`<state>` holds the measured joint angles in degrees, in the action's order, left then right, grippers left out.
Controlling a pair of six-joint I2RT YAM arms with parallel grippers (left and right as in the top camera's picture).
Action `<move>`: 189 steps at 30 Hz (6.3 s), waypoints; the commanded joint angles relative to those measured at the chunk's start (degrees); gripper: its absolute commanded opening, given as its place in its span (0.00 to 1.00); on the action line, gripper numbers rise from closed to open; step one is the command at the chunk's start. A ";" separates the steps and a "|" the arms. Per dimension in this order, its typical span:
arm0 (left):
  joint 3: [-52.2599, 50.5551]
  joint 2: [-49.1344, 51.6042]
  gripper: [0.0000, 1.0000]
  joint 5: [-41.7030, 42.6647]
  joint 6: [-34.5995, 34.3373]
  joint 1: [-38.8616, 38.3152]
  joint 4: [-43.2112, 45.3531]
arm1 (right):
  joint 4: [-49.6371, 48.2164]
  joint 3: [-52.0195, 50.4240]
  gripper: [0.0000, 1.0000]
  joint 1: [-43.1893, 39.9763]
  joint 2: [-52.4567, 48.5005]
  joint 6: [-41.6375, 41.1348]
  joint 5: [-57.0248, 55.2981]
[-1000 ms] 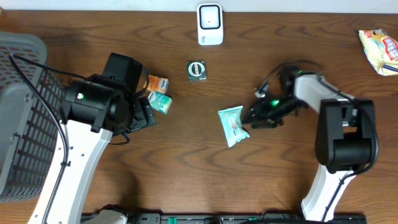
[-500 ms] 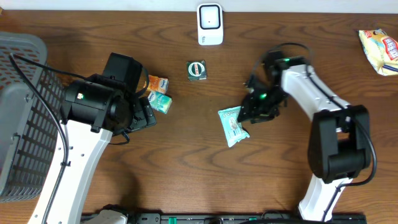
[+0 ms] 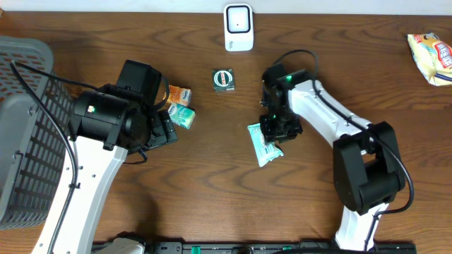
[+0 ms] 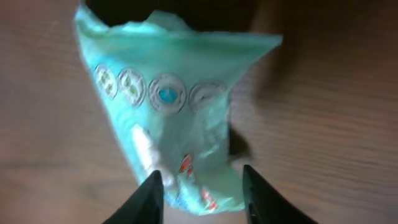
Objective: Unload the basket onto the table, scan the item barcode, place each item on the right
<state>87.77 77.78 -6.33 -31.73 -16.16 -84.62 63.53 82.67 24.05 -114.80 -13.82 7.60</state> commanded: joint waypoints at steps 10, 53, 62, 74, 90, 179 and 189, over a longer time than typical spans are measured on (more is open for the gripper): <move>0.26 -0.31 0.97 -0.15 -0.52 0.24 -0.17 | -5.18 -5.73 0.30 0.92 0.90 -10.14 -22.32; 0.26 -0.31 0.98 -0.15 -0.52 0.24 -0.17 | 0.33 -5.27 0.47 8.63 0.90 -12.50 -23.12; 0.26 -0.31 0.97 -0.15 -0.52 0.24 -0.17 | -10.43 -13.38 0.45 8.61 0.90 -11.61 -24.22; 0.26 -0.31 0.98 -0.15 -0.52 0.24 -0.17 | -5.20 -6.01 0.01 7.23 0.96 -5.49 -8.55; 0.26 -0.31 0.98 -0.15 -0.52 0.24 -0.17 | 6.27 1.97 0.01 -5.33 1.01 40.68 67.41; 0.26 -0.31 0.98 -0.15 -0.52 0.24 -0.17 | -17.57 -11.26 0.78 -12.11 0.79 10.14 30.73; 0.26 -0.31 0.98 -0.15 -0.52 0.24 -0.17 | -23.37 -15.37 0.22 -10.16 0.79 8.26 32.24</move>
<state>87.77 77.78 -6.33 -31.73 -16.16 -84.62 40.66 67.75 12.97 -113.91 -4.86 38.22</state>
